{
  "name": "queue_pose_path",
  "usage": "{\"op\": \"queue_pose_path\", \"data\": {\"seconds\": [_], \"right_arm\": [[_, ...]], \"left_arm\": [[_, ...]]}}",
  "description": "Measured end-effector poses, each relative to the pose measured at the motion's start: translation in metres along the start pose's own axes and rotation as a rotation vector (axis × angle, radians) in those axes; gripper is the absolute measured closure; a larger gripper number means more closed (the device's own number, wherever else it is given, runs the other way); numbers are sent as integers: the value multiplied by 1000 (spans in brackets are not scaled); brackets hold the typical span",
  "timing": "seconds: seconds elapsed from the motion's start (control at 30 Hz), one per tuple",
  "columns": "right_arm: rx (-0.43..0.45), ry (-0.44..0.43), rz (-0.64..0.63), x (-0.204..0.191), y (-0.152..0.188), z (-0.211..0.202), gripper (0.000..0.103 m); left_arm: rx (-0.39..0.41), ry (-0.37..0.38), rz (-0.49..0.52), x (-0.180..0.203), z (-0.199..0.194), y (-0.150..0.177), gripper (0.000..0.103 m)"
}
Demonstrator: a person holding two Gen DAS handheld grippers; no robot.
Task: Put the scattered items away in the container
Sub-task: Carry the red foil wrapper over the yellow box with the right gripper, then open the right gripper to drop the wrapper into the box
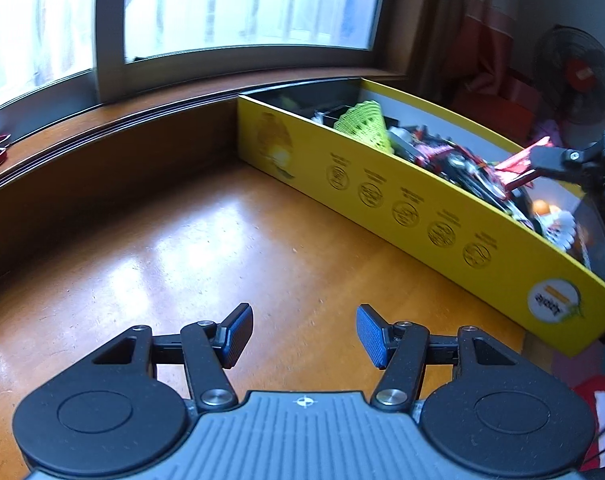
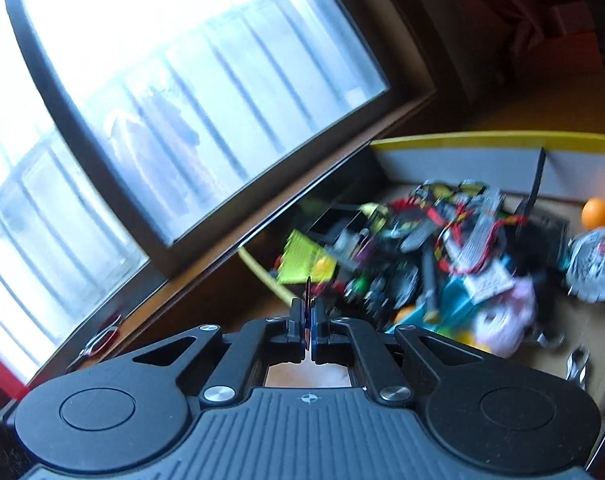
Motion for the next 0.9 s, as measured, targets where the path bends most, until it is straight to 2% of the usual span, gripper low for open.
{"op": "queue_pose_path", "data": {"seconds": [0.17, 0.37, 0.43, 0.5, 0.53, 0.63, 0.7, 0.73, 0.8, 0.9], "right_arm": [[29, 87, 24, 41, -23, 8, 98], [-11, 212, -4, 76, -38, 26, 95], [-50, 250, 16, 89, -40, 34, 88], [-92, 248, 34, 99, -39, 41, 61], [-106, 243, 35, 102, -37, 43, 56], [-143, 225, 2, 106, -34, 48, 51], [-170, 217, -11, 107, -33, 52, 42], [-178, 215, -16, 108, -32, 52, 41], [-179, 207, -19, 108, -32, 54, 33], [-158, 238, 15, 110, -35, 59, 29]], "left_arm": [[6, -29, -34, 5, 9, -12, 43], [29, -47, -35, 23, 19, -37, 42], [39, -42, -39, 32, 22, -48, 42], [50, -35, -36, 43, 26, -58, 41], [57, -34, -31, 50, 29, -63, 41], [77, -26, -21, 69, 36, -76, 40], [90, -9, -30, 82, 42, -84, 39], [90, 2, -41, 90, 46, -89, 39], [97, 18, -54, 105, 53, -97, 38], [132, 22, -52, 128, 63, -112, 33]]}}
Point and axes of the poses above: each gripper's, at about its wrist camera, not at the fingertips, and z roughly the way its jaws point, x to its right, y to its underside, the point moved 2 cm from there along z, roughly the way its jaws point, and after that the axes turned 10 degrees about -z, right-handed, at the moved point
